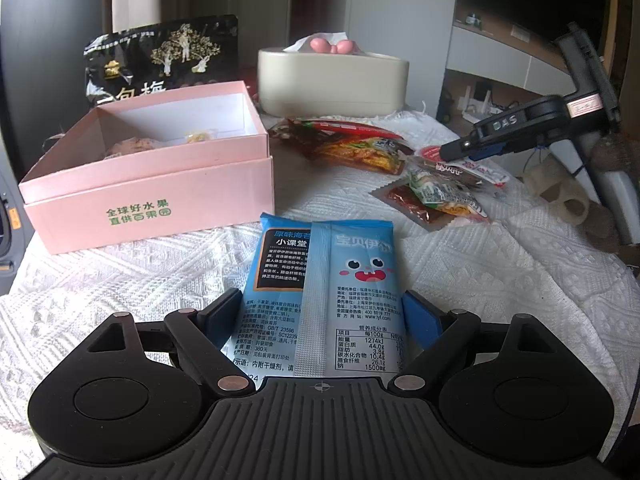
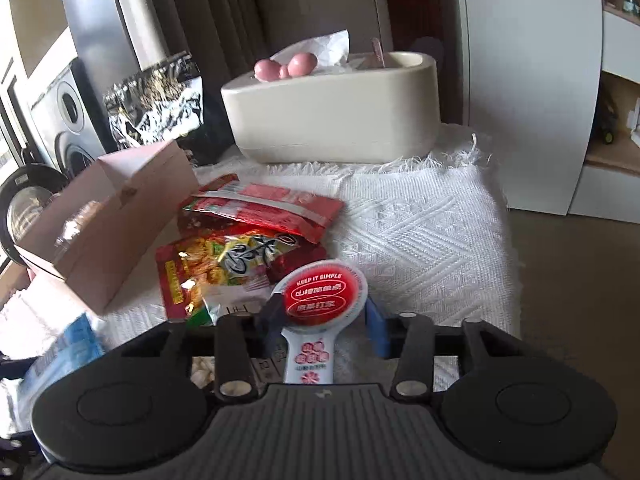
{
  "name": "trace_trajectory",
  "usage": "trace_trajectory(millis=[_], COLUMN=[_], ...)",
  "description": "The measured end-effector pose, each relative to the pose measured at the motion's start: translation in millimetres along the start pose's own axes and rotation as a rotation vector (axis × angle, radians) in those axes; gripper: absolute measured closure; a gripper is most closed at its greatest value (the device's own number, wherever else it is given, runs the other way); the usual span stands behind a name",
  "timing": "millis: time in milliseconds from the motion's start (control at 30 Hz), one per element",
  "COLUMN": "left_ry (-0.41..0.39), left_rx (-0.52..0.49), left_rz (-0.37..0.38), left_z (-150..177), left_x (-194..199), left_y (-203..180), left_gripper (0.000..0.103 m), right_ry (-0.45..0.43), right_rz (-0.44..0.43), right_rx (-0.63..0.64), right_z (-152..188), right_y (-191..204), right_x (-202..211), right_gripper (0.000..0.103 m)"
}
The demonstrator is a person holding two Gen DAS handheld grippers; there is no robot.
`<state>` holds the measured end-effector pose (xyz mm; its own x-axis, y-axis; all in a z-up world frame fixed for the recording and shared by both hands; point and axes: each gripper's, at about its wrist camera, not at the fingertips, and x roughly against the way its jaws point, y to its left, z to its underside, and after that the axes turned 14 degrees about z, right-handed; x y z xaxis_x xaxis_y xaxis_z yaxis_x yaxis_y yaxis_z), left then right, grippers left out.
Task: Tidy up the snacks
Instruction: 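Carry the blue bag and red hawthorn snack toward the pink box with both tools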
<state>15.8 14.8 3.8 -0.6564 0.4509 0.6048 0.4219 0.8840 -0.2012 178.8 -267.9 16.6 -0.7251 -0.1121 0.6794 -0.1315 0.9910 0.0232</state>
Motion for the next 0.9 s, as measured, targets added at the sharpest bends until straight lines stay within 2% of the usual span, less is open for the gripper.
trace_trajectory(millis=[133,233,333,467,600,667,800,900], left_ry=[0.001,0.001,0.003,0.011,0.035,0.046,0.053,0.045], left_rx=[-0.003,-0.003,-0.006,-0.012,0.008,0.028,0.061,0.084], left_rz=[-0.003,-0.003,-0.006,-0.007,0.006,0.009,0.029,0.051], left_z=[-1,-1,-1,-1,-6,-9,-10,-10], left_x=[0,-1,-1,-1,-1,0,4,8], left_y=[0,0,-1,-1,1,2,4,8], left_gripper=[0.013,0.013,0.013,0.013,0.013,0.014,0.015,0.015], right_ry=[0.029,0.044,-0.004,-0.046,-0.112,-0.109,-0.03,-0.019], right_rz=[-0.084,-0.138,-0.065,-0.003,0.043,0.066,0.096,0.088], right_rx=[-0.028,-0.001,0.094,0.111,0.104,0.087,0.053,-0.008], right_z=[3,11,18,12,6,4,-1,2], right_y=[1,10,25,23,19,20,23,17], right_x=[11,20,30,39,47,38,-3,-17], right_gripper=[0.069,0.069,0.068,0.048,0.034,0.032,0.032,0.032])
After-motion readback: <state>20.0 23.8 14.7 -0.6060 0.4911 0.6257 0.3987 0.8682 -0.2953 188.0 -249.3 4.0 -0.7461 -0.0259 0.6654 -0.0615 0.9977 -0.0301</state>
